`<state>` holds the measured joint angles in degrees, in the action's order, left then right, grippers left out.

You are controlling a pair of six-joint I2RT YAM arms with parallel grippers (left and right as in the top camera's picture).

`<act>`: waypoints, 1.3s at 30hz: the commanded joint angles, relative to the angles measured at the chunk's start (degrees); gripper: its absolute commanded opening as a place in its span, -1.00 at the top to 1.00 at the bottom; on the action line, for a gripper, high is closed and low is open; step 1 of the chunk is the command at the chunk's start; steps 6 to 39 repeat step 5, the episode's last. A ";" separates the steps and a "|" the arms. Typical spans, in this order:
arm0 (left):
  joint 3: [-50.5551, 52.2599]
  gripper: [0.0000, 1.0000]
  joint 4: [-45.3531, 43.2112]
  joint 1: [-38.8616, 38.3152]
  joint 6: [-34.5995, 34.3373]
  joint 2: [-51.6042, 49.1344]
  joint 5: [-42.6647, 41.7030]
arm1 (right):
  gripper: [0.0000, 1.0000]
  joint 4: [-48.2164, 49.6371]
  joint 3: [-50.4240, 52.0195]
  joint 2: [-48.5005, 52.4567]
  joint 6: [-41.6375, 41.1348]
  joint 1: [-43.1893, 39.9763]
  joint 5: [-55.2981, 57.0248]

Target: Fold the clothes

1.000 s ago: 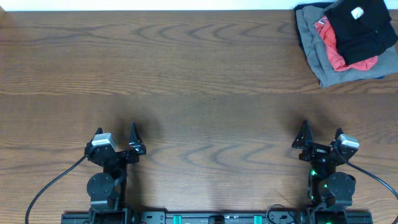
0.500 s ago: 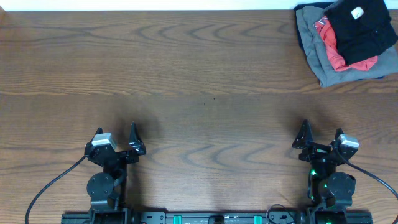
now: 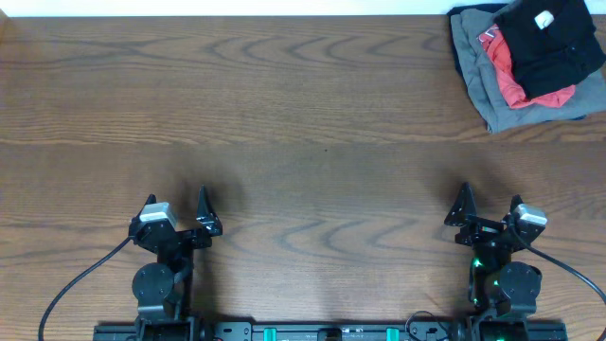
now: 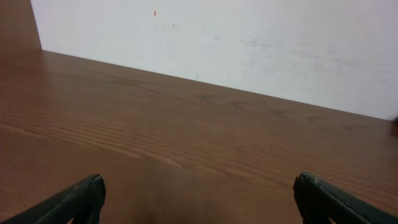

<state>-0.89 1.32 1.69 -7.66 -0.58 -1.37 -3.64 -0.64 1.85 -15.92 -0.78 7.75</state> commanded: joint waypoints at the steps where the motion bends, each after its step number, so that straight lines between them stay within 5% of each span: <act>1: 0.66 -0.96 2.73 -0.28 -0.09 0.31 0.48 | -0.98 -0.09 0.17 0.02 0.31 1.18 0.39; 39: 0.66 -0.96 2.73 -0.28 -0.09 0.31 0.48 | -0.98 -0.09 0.17 0.02 0.31 1.18 0.39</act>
